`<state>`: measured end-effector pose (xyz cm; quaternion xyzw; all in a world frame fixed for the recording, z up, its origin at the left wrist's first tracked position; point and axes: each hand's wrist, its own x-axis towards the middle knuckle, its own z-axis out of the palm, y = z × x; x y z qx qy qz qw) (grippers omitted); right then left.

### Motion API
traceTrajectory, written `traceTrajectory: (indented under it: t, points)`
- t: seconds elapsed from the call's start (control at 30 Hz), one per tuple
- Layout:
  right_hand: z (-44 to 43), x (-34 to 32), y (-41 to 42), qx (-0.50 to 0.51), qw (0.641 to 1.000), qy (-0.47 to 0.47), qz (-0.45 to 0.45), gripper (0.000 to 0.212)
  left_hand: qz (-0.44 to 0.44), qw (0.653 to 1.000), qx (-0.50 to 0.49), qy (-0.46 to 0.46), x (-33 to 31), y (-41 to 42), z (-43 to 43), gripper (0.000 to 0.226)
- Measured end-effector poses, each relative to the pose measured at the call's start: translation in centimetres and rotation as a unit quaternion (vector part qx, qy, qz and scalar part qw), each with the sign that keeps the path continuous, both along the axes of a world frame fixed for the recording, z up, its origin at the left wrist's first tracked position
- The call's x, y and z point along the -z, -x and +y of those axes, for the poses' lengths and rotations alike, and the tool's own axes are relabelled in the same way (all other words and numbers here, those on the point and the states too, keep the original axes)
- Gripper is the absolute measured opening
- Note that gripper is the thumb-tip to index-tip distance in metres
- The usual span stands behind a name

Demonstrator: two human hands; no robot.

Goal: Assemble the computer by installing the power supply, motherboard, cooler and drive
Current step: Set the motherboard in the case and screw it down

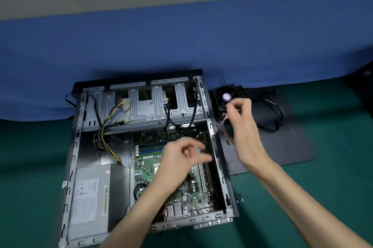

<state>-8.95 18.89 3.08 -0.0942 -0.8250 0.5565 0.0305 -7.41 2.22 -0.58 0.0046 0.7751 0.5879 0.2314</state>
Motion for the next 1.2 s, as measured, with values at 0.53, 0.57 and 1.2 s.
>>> traceTrajectory:
  t: [0.53, 0.57, 1.2]
  points:
    - [-1.1, 1.4, -1.3, 0.063, 0.996, -0.061, -0.016, 0.039, 0.061, 0.951, -0.242, -0.182, -3.0, -1.5, -4.8, 0.03]
    - [-0.9, 2.3, -1.8, 0.046, 0.995, -0.068, -0.056, 0.041, 0.044, 0.957, -0.237, -0.162, -2.3, -1.9, -5.3, 0.03]
    - [-1.8, 6.7, -2.8, 0.009, 0.987, -0.049, -0.152, 0.049, -0.166, 0.976, 0.138, -0.022, 4.8, -2.5, -1.3, 0.023]
